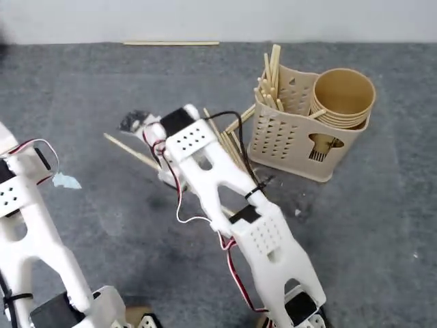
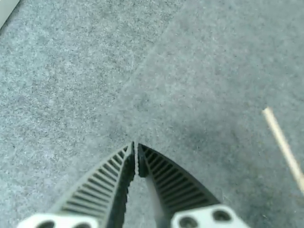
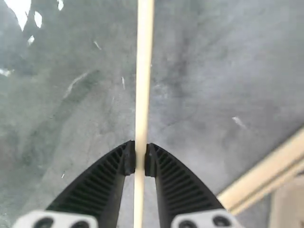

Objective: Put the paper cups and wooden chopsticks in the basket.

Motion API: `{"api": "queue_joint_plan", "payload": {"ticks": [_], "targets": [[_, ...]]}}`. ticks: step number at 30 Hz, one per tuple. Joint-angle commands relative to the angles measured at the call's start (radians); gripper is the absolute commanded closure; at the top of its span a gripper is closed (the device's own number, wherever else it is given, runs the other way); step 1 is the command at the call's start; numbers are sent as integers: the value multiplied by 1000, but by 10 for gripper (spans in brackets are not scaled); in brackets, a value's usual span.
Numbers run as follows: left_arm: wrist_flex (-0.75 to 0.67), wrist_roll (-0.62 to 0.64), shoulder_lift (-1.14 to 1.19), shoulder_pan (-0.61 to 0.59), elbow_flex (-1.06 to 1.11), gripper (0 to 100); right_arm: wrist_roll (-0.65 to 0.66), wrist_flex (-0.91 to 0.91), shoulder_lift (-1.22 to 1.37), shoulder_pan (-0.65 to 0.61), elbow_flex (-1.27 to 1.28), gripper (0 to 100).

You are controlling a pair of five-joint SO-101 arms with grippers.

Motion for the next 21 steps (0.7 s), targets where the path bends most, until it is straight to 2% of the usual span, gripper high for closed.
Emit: {"api": "queue_joint_plan", "payload": {"ticks": [1,5,11,17,21], "targets": [[-20,2,-37,-3,-2,988,3,48,-179,15,3,991],[-20,2,-37,-3,-2,988,-8,47,-325,21,129,991],[-23,3,-37,-3,12,988,-103,44,-602,45,278,991],[-109,6,-38,-2,87,988,-120,42,-894,42,450,990],[-120,6,-44,-2,107,988,-249,38,-1056,50,534,990]]}}
